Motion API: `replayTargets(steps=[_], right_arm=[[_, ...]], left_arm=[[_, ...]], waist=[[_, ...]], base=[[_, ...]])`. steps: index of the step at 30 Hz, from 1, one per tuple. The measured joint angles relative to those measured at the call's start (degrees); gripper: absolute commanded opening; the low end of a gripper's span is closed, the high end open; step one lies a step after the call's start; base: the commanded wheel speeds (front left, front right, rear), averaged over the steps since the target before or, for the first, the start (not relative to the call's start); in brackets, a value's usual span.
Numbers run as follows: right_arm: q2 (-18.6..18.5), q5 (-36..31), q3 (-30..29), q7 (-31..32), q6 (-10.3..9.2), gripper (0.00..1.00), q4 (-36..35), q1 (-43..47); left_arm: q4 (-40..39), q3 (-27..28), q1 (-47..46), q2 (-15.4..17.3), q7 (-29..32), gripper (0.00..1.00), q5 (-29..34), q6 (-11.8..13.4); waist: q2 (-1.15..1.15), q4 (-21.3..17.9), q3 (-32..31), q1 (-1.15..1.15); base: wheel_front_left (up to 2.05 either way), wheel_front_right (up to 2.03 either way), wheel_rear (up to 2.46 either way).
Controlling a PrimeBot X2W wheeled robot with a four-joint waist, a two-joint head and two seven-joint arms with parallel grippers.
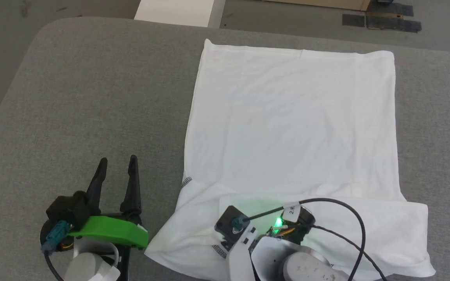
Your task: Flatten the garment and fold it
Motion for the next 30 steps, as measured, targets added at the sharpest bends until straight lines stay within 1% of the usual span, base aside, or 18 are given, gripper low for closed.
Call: replayTargets(steps=[1,2,3,4,6,8,12,14,17,22,24,26,30], right_arm=[[-0.01,0.37,0.09,0.16,0.0,0.0,0.68,0.0],[0.0,0.7,-0.07,0.2,0.0,0.07,1.24,-0.01],[0.01,1.25,-0.31,0.14,0.0,0.33,1.44,-0.02],[0.11,1.94,-0.78,-0.13,0.0,1.0,1.42,-0.01],[0.31,3.55,-2.67,-1.74,0.0,1.0,0.67,0.01],[0.34,4.72,-4.77,-4.56,0.0,1.0,-1.57,0.09],[0.88,6.09,-10.43,-12.47,-0.01,1.0,-9.28,0.31],[1.26,5.91,-14.35,-16.57,0.0,1.0,-13.22,0.77],[1.3,4.58,-20.79,-20.59,-0.01,1.0,-17.63,2.83],[1.3,1.68,-31.54,-25.55,-0.01,1.0,-22.38,5.95],[1.29,0.19,-35.66,-26.94,-0.01,1.0,-23.14,6.99],[1.26,-0.83,-38.46,-27.95,-0.01,1.0,-23.27,7.37],[1.27,-1.77,-41.74,-29.38,-0.01,1.0,-22.94,7.36]], left_arm=[[0.01,0.07,0.0,-0.01,0.0,1.0,0.0,0.0],[0.04,0.19,0.0,-0.02,0.0,1.0,0.0,0.0],[0.1,0.33,0.01,-0.03,0.0,1.0,0.01,0.0],[0.18,0.43,0.01,-0.03,0.0,1.0,0.01,0.0],[0.47,0.48,0.01,-0.03,0.0,1.0,0.02,0.0],[0.58,0.52,0.01,-0.01,-0.01,1.0,0.04,0.0],[0.56,0.45,0.02,0.85,-0.01,1.0,0.42,0.0],[0.53,0.49,0.01,1.56,0.0,1.0,0.55,0.0],[0.45,0.46,-0.12,2.44,-0.01,1.0,0.81,0.0],[0.65,-0.58,-2.82,4.74,0.08,1.0,0.8,0.0],[0.83,-2.37,-5.8,6.72,1.49,1.0,0.42,0.0],[1.03,-4.41,-9.23,9.14,3.46,1.0,-0.25,0.0],[2.13,-8.06,-18.43,15.4,9.05,1.0,-3.26,0.0]], waist=[[0.0,0.07,0.14,0.0],[0.0,0.08,0.25,0.0],[0.0,-0.02,0.28,0.0],[0.0,-0.15,0.27,0.0],[0.0,-0.64,0.09,0.0],[0.0,-1.19,-0.16,0.0],[0.0,-2.88,-0.66,0.0],[0.0,-4.01,-0.84,0.0],[0.0,-5.71,-1.04,0.0],[0.0,-8.69,-0.92,0.0],[0.0,-9.79,-0.36,0.0],[0.0,-10.54,0.61,0.01],[0.0,-11.93,3.61,0.0]], base=[[0.0,0.0,0.0],[0.0,0.0,0.0],[0.0,0.0,0.0],[0.0,0.0,0.0],[0.0,0.0,0.0],[0.0,0.0,0.0],[0.0,0.0,0.0],[0.0,0.0,0.0],[0.0,0.0,0.0],[0.0,0.0,0.0],[0.0,0.0,0.0],[0.0,0.0,0.0],[0.0,0.0,0.0]])
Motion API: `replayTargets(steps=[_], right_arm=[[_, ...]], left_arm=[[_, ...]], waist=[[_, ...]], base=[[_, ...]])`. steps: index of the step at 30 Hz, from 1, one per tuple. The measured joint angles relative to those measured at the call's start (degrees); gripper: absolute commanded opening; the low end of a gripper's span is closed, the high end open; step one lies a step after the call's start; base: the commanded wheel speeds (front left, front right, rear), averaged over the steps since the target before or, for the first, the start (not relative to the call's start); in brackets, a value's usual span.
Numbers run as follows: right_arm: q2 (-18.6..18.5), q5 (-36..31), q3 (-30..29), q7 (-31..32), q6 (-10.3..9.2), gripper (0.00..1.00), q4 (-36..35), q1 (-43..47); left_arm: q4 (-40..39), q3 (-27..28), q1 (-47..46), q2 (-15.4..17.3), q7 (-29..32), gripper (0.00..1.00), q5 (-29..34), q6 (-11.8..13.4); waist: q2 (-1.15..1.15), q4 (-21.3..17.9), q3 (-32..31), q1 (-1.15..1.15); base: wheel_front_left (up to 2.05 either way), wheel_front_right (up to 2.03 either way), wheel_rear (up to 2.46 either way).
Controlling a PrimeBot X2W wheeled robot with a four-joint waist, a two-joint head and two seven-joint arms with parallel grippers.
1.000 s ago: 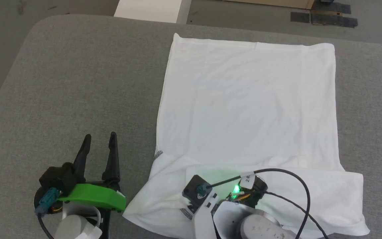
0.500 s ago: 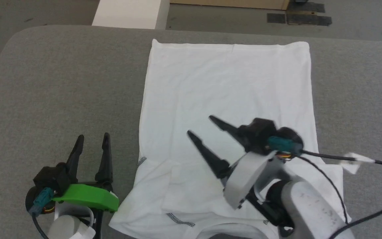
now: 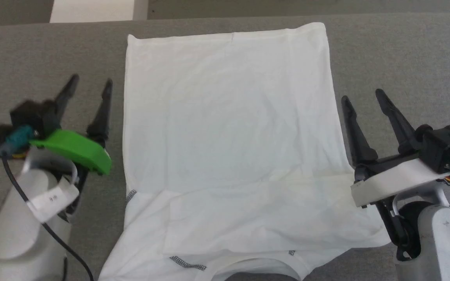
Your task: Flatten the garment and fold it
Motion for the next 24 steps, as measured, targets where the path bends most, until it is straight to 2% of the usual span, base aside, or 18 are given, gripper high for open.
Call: replayTargets(steps=[4,9,13,16,19,24], right_arm=[[0.01,-0.21,-0.77,-0.64,0.0,1.0,0.15,-0.46],[0.04,0.87,0.04,-2.19,0.0,1.0,0.32,-2.54],[0.05,2.32,0.59,-3.57,0.0,1.0,0.7,-3.24],[0.04,3.23,1.14,-4.37,0.0,1.0,0.98,-3.37],[0.04,3.78,1.75,-5.09,0.0,1.0,0.94,-3.55],[0.04,4.38,2.47,-5.57,0.0,1.0,0.91,-4.49]], left_arm=[[1.6,-3.59,-9.73,6.75,7.4,1.0,-1.72,0.0],[5.02,-5.57,-20.93,12.55,16.38,1.0,-6.1,0.0],[8.55,-4.01,-27.91,14.26,23.65,1.0,-9.23,0.09],[10.56,-3.5,-31.34,14.74,29.61,1.0,-10.8,1.14],[11.78,-3.41,-33.67,15.11,36.83,1.0,-11.48,3.7],[11.74,-3.27,-35.76,15.61,45.33,1.0,-11.69,8.08]], waist=[[0.0,-1.47,3.67,0.0],[0.0,-3.66,8.64,0.01],[0.0,-5.74,12.58,0.01],[0.0,-7.39,15.12,0.01],[0.0,-9.08,17.51,0.01],[0.0,-11.25,20.57,0.01]], base=[[0.0,0.0,0.0],[0.0,0.0,0.0],[0.0,0.0,0.0],[0.0,0.0,0.0],[0.0,0.0,0.0],[0.0,0.0,0.0]])
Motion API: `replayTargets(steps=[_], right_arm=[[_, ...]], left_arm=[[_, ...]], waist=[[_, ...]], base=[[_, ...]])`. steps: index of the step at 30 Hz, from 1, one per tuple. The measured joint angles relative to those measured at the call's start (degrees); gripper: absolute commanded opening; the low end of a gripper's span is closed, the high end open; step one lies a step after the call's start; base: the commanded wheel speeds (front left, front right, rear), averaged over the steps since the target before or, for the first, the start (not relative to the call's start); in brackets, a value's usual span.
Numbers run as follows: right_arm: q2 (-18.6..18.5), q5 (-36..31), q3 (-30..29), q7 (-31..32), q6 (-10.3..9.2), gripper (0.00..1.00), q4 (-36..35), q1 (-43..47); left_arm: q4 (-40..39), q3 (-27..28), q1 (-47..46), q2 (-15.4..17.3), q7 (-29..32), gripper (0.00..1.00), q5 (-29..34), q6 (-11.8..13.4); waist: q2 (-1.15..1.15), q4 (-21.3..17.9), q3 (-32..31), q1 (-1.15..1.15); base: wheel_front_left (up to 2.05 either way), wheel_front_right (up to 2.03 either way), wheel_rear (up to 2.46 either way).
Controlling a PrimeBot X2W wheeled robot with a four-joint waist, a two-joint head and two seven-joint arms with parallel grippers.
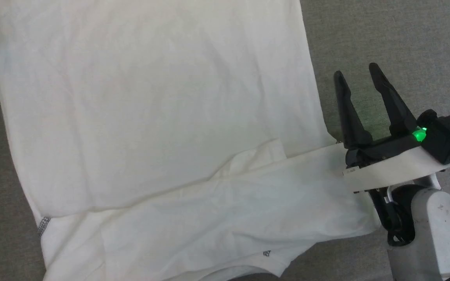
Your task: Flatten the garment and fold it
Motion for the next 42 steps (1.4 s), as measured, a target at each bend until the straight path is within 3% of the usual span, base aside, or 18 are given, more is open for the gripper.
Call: replayTargets(steps=[7,8,10,11,18,27,35,42], right_arm=[[-0.01,0.22,0.86,0.05,0.0,1.0,0.02,-0.96],[0.0,0.13,0.91,0.15,0.0,1.0,0.03,-1.08],[-0.02,-0.63,1.22,1.37,0.0,1.0,0.04,-2.14],[-0.01,-1.22,1.41,2.57,0.0,1.0,0.16,-3.24],[0.04,-3.13,0.59,15.84,0.01,1.0,4.72,-20.46],[0.01,-5.1,-4.69,36.26,0.0,1.0,25.05,-48.17],[0.12,-13.41,-9.15,46.56,0.01,1.0,37.2,-58.74],[0.08,-15.91,-13.4,52.48,0.0,1.0,42.02,-62.64]], left_arm=[[-3.13,-0.41,-1.59,1.24,8.33,1.0,-0.32,4.19],[-3.54,-0.53,-1.67,1.53,9.12,0.74,-0.32,4.36],[-4.91,-0.86,-1.88,2.15,10.77,0.1,-0.31,4.38],[-5.64,-1.1,-1.88,2.38,11.02,0.0,-0.31,4.38],[-8.34,-2.63,-2.19,2.29,10.61,0.0,0.18,3.58],[-8.21,-5.26,-4.83,-0.69,8.31,0.0,0.27,1.52],[-6.49,-7.2,-7.48,-4.75,4.57,0.0,0.24,-0.52],[-4.59,-8.36,-9.62,-7.01,1.87,0.0,0.11,-2.32]], waist=[[0.0,-1.72,2.75,0.0],[0.0,-1.78,2.94,0.0],[0.0,-1.8,3.35,0.0],[0.0,-1.77,3.54,0.0],[0.0,-0.69,4.85,-0.01],[0.0,3.18,6.08,0.0],[0.0,7.78,7.63,-0.01],[0.0,10.84,9.32,-0.01]], base=[[0.0,0.0,0.0],[0.0,0.0,0.0],[0.0,0.0,0.0],[0.0,0.0,0.0],[0.0,0.0,0.0],[0.0,0.0,0.0],[0.0,0.0,0.0],[0.0,0.0,0.0]])
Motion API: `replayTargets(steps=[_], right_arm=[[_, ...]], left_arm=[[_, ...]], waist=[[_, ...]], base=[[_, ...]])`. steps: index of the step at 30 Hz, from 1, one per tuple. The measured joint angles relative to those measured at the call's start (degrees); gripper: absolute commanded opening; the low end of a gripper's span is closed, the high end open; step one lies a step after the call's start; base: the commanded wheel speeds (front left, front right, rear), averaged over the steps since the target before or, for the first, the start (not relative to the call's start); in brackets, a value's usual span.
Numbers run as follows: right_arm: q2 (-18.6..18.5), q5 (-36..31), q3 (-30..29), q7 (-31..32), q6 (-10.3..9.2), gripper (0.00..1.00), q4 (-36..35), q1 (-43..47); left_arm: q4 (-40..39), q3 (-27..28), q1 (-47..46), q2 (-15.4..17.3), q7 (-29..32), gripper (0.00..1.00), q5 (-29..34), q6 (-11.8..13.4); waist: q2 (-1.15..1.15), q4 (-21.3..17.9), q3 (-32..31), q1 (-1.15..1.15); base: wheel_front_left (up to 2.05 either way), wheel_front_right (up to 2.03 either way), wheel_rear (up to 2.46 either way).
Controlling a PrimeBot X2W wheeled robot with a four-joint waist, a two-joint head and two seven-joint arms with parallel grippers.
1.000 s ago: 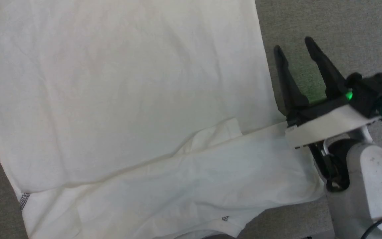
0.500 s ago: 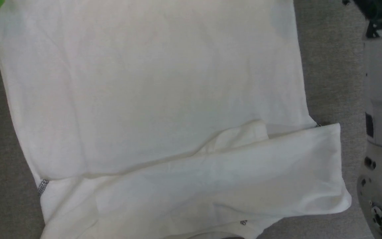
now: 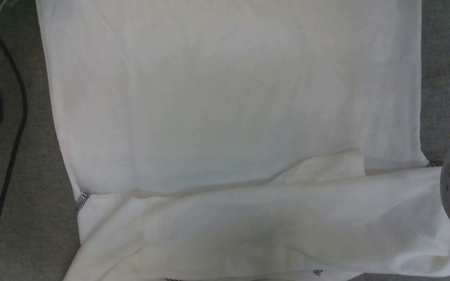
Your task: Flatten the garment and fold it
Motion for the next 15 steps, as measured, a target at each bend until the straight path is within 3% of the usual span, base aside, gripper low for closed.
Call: replayTargets(steps=[1,2,4,9,15], right_arm=[[-0.12,-0.43,-0.04,1.32,0.0,0.96,0.48,-0.77],[-0.2,-1.12,0.04,2.83,0.0,0.45,0.8,-1.52],[-0.13,-2.27,0.58,5.43,0.01,0.0,0.83,-2.62],[0.54,-4.31,1.9,8.25,0.01,0.0,-1.36,-3.02],[0.44,-5.48,0.93,0.89,0.01,0.0,-4.13,-1.64]], left_arm=[[0.32,-0.09,-0.31,-0.2,-0.46,0.0,0.0,-0.23],[0.64,-0.13,-0.6,-0.33,-0.82,0.0,-0.01,-0.56],[1.25,-0.12,-1.15,-0.47,-1.55,0.0,-0.04,-0.89],[2.88,-0.32,-1.92,-0.21,-6.46,0.0,0.91,-1.45],[5.05,-0.79,-3.05,0.69,-18.89,0.0,5.67,-1.63]], waist=[[0.0,0.33,0.28,0.0],[0.0,0.59,0.54,-0.01],[0.0,0.88,0.95,-0.01],[0.0,0.81,1.32,-0.01],[0.0,0.3,1.48,0.0]], base=[[0.0,0.0,0.0],[0.0,0.0,0.0],[0.0,0.0,0.0],[0.0,0.0,0.0],[0.0,0.0,0.0]])
